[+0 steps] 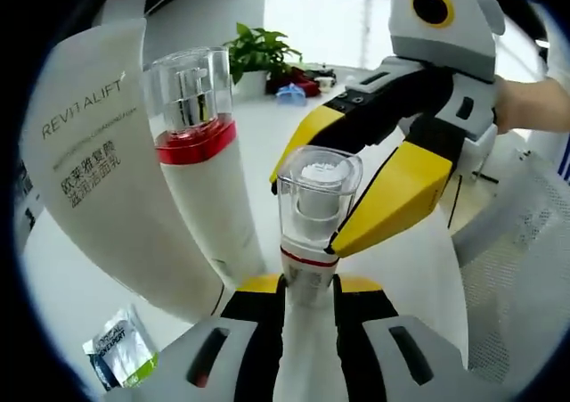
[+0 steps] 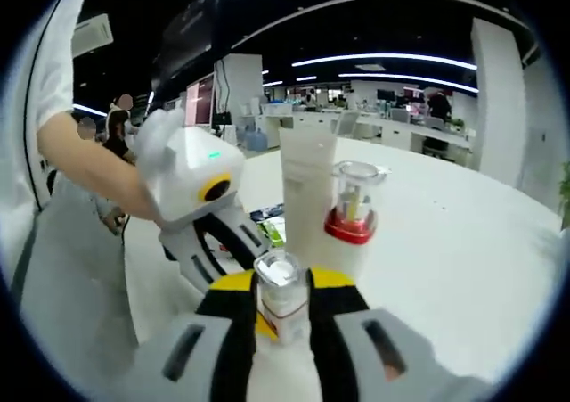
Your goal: Arrange the skincare products in the storage area until every visible bottle or jar stands upright without overlapping.
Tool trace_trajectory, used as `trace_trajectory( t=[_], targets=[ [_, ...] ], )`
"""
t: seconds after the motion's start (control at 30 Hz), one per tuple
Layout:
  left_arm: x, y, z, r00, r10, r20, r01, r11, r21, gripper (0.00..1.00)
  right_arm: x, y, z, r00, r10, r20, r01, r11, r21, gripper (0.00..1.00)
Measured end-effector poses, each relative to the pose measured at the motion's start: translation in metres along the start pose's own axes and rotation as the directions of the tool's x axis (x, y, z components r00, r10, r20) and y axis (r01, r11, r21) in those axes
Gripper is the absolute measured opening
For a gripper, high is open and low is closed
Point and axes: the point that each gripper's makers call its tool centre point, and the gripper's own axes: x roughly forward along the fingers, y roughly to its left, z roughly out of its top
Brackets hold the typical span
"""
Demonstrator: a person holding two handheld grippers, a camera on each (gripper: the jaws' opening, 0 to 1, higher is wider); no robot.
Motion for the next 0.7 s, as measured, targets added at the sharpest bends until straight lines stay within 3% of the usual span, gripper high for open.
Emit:
trace_trajectory(
  t=[0.7],
  targets=[
    [0.008,0.011,0.005,0.999,0.034,-0.007,-0.035,0.999,-0.017,0.18,0.004,-0.016,0.002,1.0,0.001,0.011,-0.001,1.0,0.0,0.22]
  ],
)
